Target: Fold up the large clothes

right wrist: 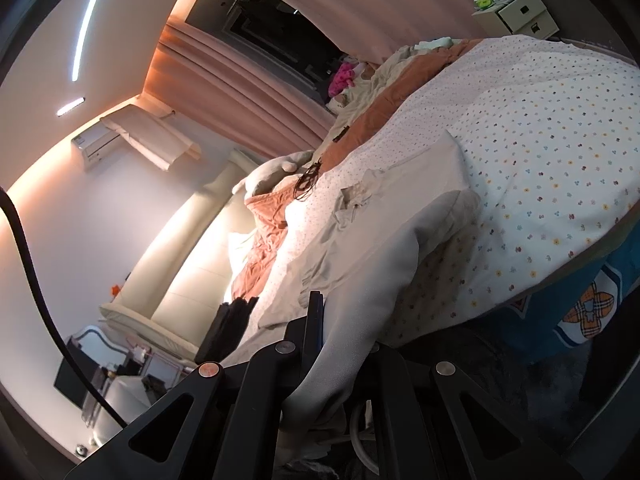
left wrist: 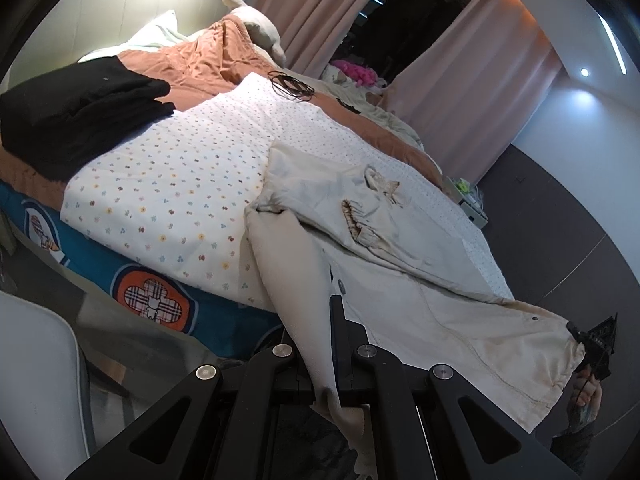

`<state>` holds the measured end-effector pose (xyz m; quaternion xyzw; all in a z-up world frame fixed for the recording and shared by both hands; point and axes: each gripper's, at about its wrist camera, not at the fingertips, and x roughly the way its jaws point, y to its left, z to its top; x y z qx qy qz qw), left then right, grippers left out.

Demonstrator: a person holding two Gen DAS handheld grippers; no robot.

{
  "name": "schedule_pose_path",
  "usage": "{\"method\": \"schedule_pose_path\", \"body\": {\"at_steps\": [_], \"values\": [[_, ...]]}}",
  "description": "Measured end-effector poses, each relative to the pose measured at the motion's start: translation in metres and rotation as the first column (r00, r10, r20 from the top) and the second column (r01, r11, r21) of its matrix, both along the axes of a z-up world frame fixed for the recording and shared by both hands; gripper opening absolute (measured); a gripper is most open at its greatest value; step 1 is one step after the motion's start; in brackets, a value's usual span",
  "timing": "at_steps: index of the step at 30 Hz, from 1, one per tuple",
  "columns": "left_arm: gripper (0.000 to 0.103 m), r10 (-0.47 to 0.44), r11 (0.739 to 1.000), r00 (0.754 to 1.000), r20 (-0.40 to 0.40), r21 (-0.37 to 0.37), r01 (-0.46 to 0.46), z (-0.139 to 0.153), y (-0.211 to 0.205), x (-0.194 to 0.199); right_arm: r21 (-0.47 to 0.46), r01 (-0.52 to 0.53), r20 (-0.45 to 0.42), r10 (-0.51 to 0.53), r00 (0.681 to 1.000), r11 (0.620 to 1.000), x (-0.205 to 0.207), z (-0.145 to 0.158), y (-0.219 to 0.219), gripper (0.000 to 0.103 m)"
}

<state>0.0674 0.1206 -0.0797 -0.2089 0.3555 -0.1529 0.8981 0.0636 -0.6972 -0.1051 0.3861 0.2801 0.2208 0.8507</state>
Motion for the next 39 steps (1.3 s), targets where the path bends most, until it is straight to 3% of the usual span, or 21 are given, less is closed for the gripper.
{"method": "schedule_pose_path", "body": {"at_steps": [12, 26, 39], "values": [[0.004, -0.011, 1.0, 0.998, 0.068, 0.002, 0.011, 0.054, -0.016, 0.072, 0.006, 0.015, 0.034, -0.015, 0.999, 1.0, 0.058, 0.028, -0.011, 0.004], [0.004, 0.037, 0.999, 0.995, 0.09, 0.003, -0.038, 0.103, -0.027, 0.192, -0.018, 0.048, 0.042, -0.047, 0.998, 0.999, 0.171, 0.081, -0.018, 0.005], [0.004, 0.054, 0.998, 0.998, 0.013, 0.029, -0.054, 0.079, -0.036, 0.289, -0.048, 0.074, -0.035, -0.076, 0.996, 0.996, 0.263, 0.071, -0.015, 0.004]]}}
